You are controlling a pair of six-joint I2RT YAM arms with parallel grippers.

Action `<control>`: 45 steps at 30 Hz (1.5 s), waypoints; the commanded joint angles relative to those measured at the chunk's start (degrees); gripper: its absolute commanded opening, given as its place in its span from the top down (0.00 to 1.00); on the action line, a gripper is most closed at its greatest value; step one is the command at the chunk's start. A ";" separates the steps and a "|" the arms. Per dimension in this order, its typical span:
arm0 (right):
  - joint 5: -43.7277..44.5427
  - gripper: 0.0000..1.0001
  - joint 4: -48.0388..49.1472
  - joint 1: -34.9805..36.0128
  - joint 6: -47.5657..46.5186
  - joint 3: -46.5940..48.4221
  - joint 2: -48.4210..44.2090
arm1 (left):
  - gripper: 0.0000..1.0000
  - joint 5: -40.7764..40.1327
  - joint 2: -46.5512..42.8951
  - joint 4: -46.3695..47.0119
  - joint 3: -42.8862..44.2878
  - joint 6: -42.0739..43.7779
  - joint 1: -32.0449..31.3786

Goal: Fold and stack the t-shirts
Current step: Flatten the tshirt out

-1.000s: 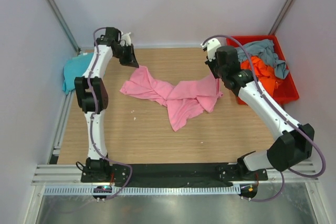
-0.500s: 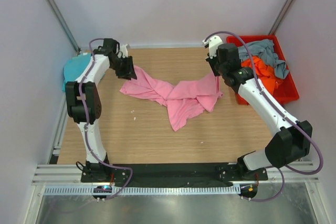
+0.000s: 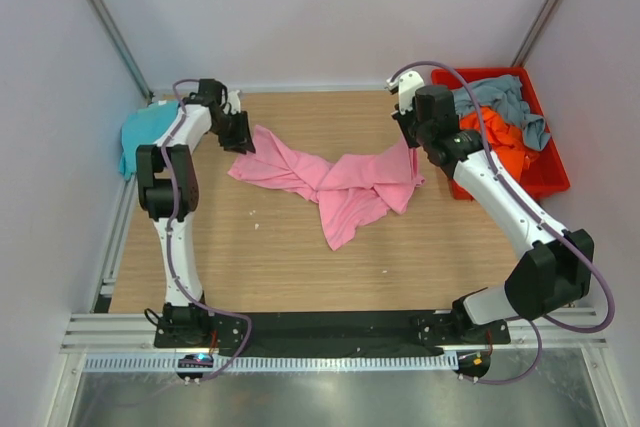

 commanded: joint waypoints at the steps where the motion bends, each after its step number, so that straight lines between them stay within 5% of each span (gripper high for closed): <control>1: 0.06 0.98 2.61 -0.47 0.25 -0.19 -2.13 | 0.66 0.24 1.68 0.35 4.00 0.27 0.13; 33: -0.91 0.99 2.79 -0.91 0.43 -0.89 -2.04 | 0.65 -0.11 -0.96 2.46 -0.31 -0.43 1.10; 45: -1.08 0.99 2.96 -1.18 0.60 -1.33 -2.13 | 0.78 0.50 0.36 3.08 0.66 -0.43 1.10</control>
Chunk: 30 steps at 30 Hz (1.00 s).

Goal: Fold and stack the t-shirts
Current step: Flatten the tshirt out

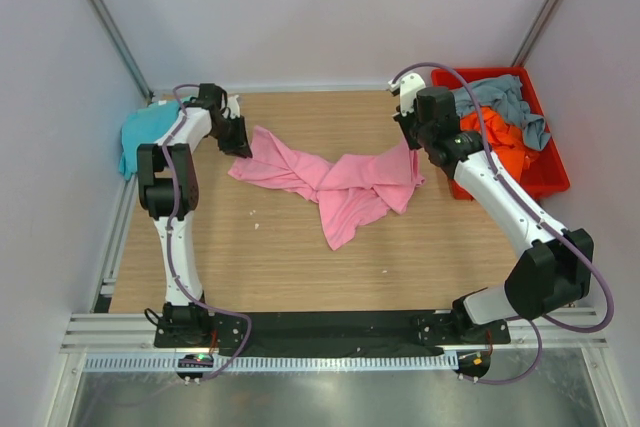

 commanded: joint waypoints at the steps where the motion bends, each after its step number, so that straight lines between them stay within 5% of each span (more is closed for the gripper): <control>1: -0.36 0.99 2.66 -0.48 0.45 -0.30 -2.21 | 0.80 1.71 -1.23 1.92 1.93 -0.17 0.53; 11: -0.62 0.99 2.92 -0.83 0.63 -0.83 -2.74 | 0.92 1.62 -3.17 2.97 1.84 0.45 0.53; 22: -0.98 0.98 3.10 -1.09 0.71 -1.45 -3.18 | 0.80 1.53 -2.64 1.92 3.69 0.36 0.53; 30: -0.98 0.99 3.01 -1.36 0.71 -1.53 -3.18 | 0.91 2.32 -2.99 1.92 3.25 0.36 0.53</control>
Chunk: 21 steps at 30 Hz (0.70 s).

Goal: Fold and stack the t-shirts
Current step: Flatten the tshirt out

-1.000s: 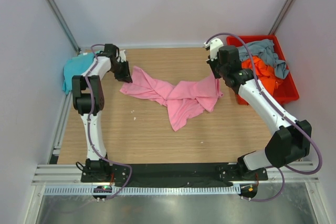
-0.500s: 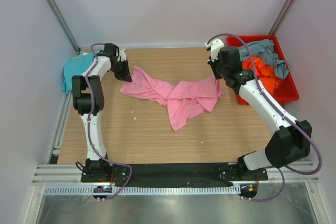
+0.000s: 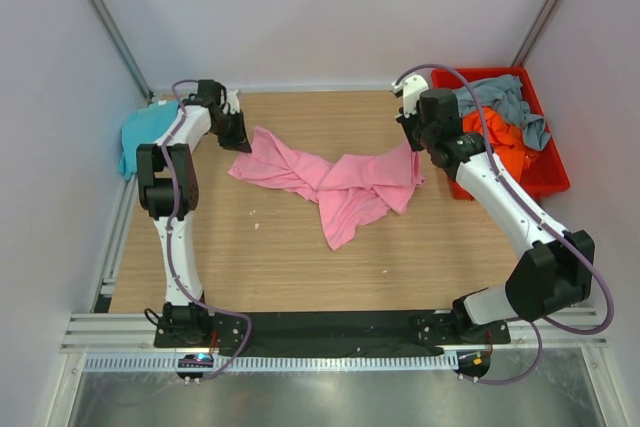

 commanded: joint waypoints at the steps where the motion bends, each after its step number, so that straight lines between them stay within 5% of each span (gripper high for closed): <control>1: -0.36 0.99 2.68 -0.26 0.65 -0.25 -2.68 | 0.91 1.51 -2.99 0.87 1.54 0.25 0.53; 21: -0.98 0.98 2.77 -0.62 0.74 -0.77 -3.12 | 0.87 0.72 -2.20 -1.24 0.84 1.22 0.53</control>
